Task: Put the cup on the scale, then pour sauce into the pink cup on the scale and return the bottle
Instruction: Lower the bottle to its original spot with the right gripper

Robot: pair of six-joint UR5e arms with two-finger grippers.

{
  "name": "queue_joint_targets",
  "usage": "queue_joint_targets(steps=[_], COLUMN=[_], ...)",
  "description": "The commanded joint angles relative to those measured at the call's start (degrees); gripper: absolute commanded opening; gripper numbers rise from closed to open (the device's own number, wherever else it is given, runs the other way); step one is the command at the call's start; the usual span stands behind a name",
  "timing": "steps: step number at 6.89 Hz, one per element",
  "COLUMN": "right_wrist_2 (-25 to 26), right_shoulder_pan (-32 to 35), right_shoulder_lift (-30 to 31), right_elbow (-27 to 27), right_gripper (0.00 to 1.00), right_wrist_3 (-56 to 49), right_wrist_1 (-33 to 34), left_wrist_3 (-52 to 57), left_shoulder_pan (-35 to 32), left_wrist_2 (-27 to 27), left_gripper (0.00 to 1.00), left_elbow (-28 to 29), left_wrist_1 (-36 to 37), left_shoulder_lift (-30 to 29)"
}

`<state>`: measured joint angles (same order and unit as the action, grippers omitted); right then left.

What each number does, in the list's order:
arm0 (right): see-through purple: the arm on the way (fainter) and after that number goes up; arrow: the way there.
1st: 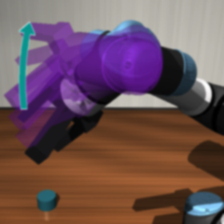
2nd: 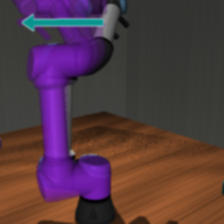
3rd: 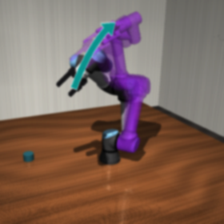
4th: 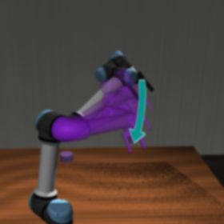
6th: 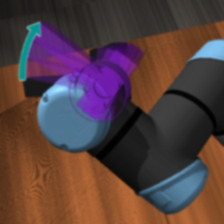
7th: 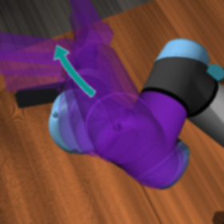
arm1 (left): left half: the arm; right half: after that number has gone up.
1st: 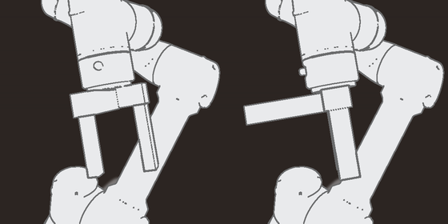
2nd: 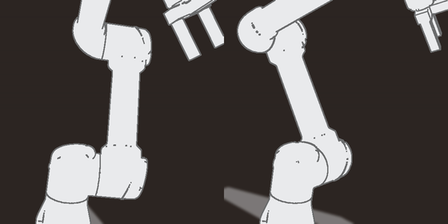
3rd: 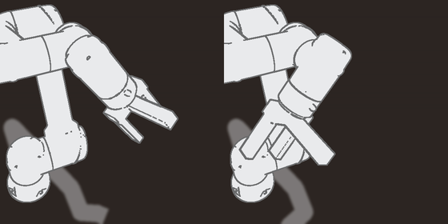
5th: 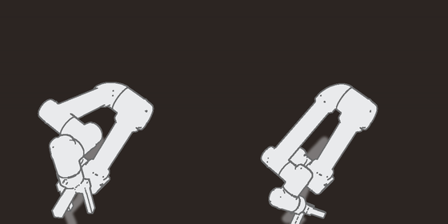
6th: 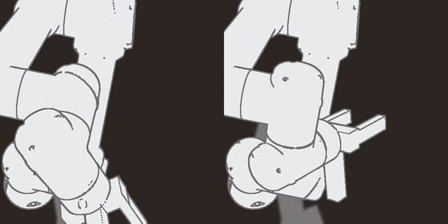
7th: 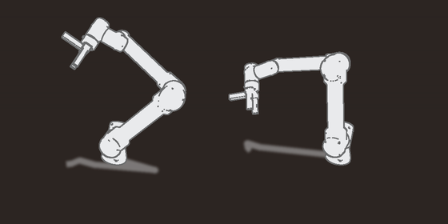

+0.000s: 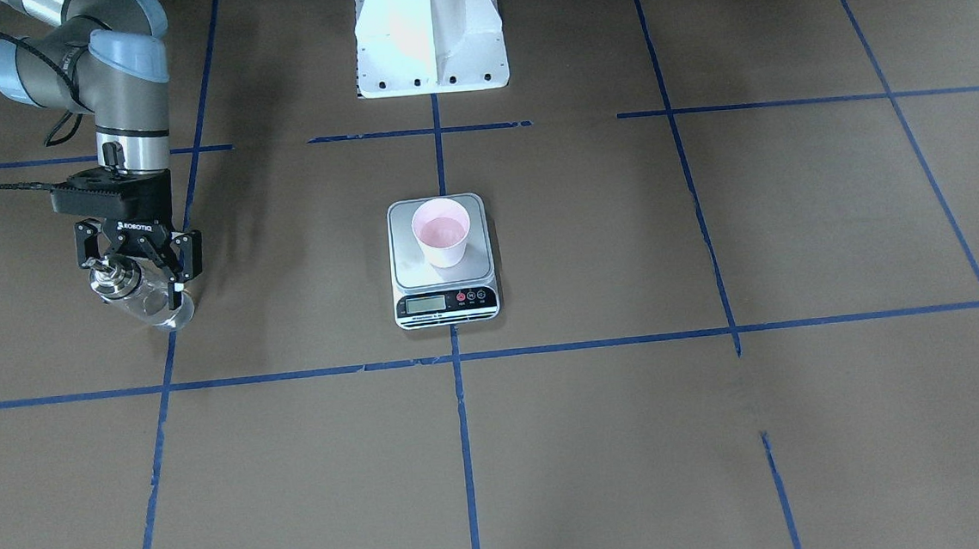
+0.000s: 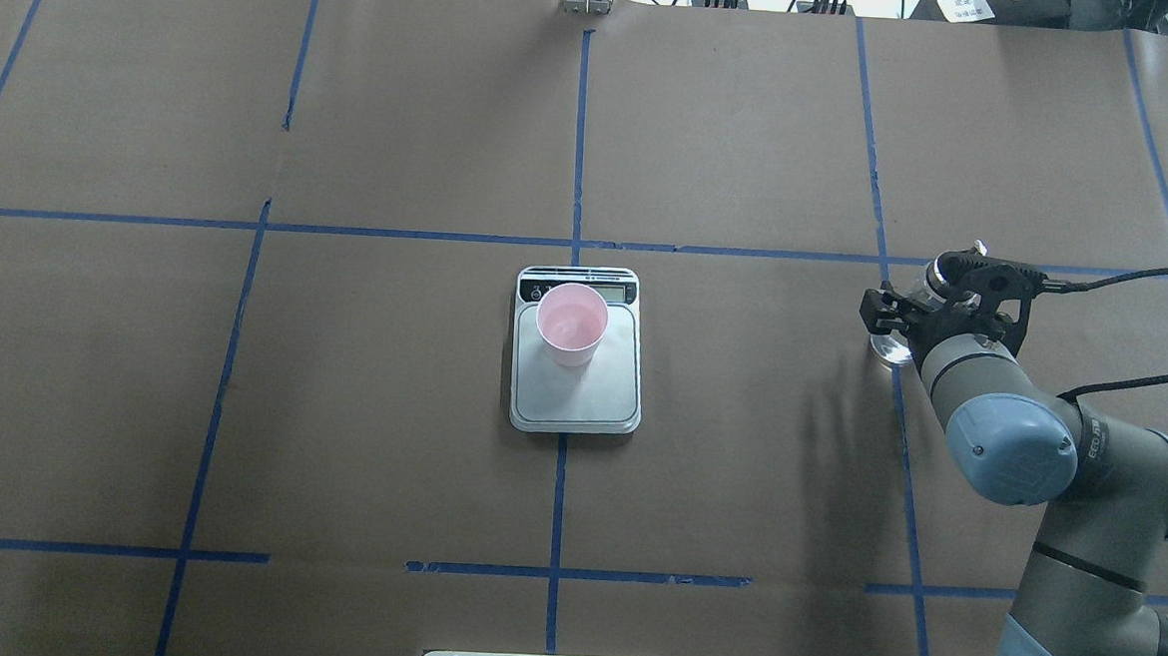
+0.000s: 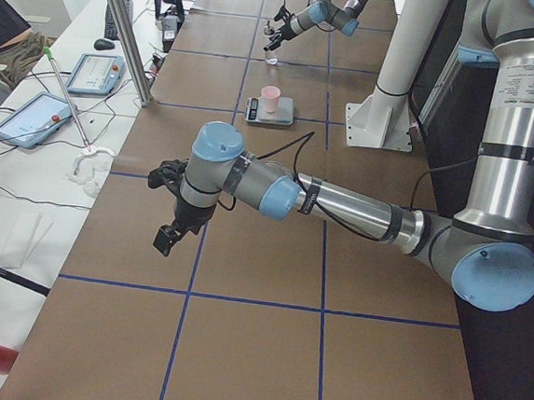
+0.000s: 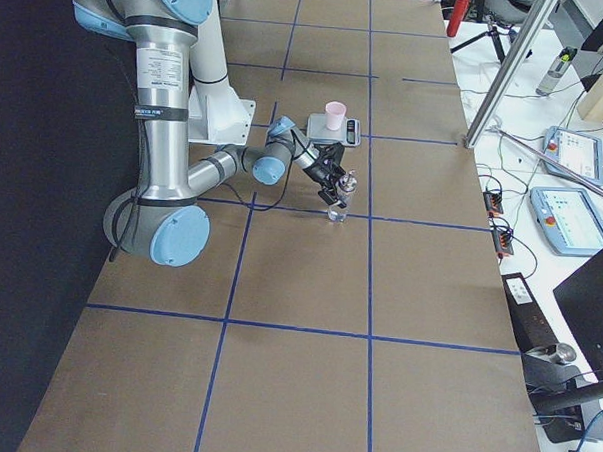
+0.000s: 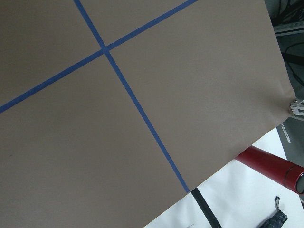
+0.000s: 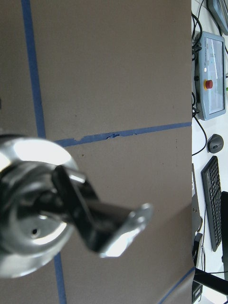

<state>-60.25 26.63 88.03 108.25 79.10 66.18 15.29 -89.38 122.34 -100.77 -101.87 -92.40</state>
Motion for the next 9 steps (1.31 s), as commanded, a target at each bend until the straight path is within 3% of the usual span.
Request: queue_joint_targets(steps=[1,5,9], right_wrist_2=[0.13,0.22,0.22], right_shoulder_pan=[0.0,-1.84,-5.87], right_shoulder_lift=[0.65,2.14,7.4], right_elbow=[0.47,1.52,7.74], right_gripper=[1.0,1.0,1.0], right_wrist_3=[0.0,0.35,2.62], right_wrist_1=[0.18,0.27,0.36], left_wrist_3=[0.0,0.0,0.0], left_shoulder_pan=[0.0,-0.18,-0.44], left_wrist_2=[0.0,0.0,0.0], left_gripper=[1.0,1.0,1.0], left_elbow=[0.22,0.22,0.22], left_wrist_1=[0.0,0.18,0.18], left_shoulder_lift=[-0.33,-0.42,-0.42])
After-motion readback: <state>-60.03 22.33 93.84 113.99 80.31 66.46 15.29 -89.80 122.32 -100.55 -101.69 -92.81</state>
